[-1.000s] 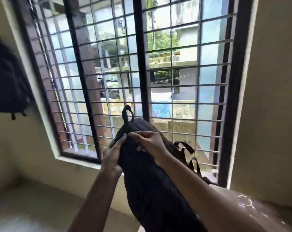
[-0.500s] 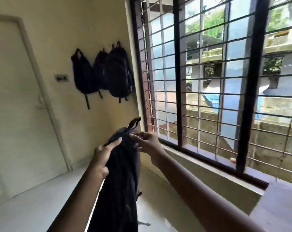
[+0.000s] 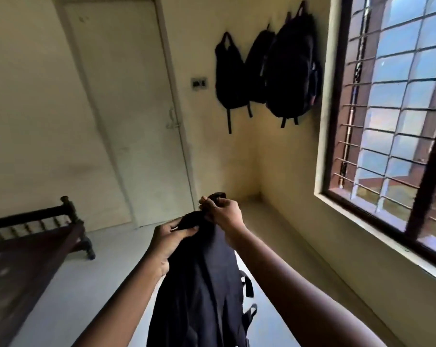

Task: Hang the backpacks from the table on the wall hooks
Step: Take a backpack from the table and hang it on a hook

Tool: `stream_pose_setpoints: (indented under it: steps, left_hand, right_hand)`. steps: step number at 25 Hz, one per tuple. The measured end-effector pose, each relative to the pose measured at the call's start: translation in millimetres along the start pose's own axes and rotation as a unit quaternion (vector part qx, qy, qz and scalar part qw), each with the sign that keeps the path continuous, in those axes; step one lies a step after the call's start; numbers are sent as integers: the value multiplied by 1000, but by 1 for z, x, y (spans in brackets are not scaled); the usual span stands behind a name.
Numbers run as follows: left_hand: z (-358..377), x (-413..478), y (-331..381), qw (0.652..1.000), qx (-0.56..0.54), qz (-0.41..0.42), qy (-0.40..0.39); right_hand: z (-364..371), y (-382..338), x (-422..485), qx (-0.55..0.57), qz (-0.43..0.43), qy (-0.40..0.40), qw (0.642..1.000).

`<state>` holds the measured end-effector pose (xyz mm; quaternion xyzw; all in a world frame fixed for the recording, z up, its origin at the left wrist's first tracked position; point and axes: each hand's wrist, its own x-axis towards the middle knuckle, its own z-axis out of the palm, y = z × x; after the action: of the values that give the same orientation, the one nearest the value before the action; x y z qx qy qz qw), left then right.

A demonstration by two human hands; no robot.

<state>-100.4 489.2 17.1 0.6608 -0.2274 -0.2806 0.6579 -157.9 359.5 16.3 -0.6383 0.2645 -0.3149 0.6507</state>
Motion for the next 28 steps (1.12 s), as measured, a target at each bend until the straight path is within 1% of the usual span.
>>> stream_pose_setpoints:
  steps: [2, 3, 4, 5, 6, 7, 8, 10, 11, 13, 14, 15, 17, 19, 22, 24, 25, 28]
  left_hand:
    - [-11, 32, -1, 996, 84, -10, -8]
    - [-19, 46, -1, 988, 149, -22, -34]
    - [-28, 60, -2, 972, 219, -43, -67]
    - [-38, 74, -6, 951, 289, -66, -92]
    - [-46, 85, -10, 928, 352, -77, -98]
    - [-54, 97, -14, 911, 397, -77, -84]
    - [-59, 109, -18, 903, 419, -67, -64]
    - [-69, 140, -25, 915, 402, -28, -24]
    - [-73, 157, -25, 925, 379, -3, 2]
    - [-86, 206, -27, 941, 332, 43, 46]
    - [-93, 234, -29, 947, 312, 63, 44]
    - [-99, 263, -29, 951, 298, 80, 24]
    - [-109, 319, -30, 953, 284, 99, -40]
    - [-120, 375, -24, 947, 289, 107, -84]
    - [-138, 455, -6, 944, 297, 117, -88]
    - [-146, 506, 7, 947, 282, 125, -84]
    - [-146, 529, 10, 949, 272, 124, -98]
    - [-128, 591, 11, 939, 274, 114, -175]
  right_hand:
    - [15, 8, 39, 35, 23, -58, 997]
    - [21, 10, 54, 37, 32, -89, 995]
    - [26, 15, 69, 29, 36, -117, 992]
    - [34, 23, 85, 5, 41, -145, 989]
    - [41, 30, 98, -16, 51, -177, 983]
    - [48, 37, 111, -55, 56, -210, 975]
    - [55, 44, 122, -111, 48, -238, 964]
    - [66, 56, 149, -217, 11, -286, 933]
    - [68, 58, 164, -243, -1, -300, 923]
    - [75, 59, 202, -245, 4, -323, 914]
    - [79, 59, 224, -240, 10, -333, 912]
    - [84, 57, 247, -231, 12, -340, 912]
    - [96, 50, 291, -224, 2, -353, 908]
    - [111, 41, 336, -232, -14, -379, 896]
    - [130, 31, 404, -235, -21, -416, 879]
    - [137, 32, 452, -216, -15, -412, 885]
    - [137, 35, 472, -204, -8, -404, 892]
    - [131, 52, 534, -173, 4, -374, 911]
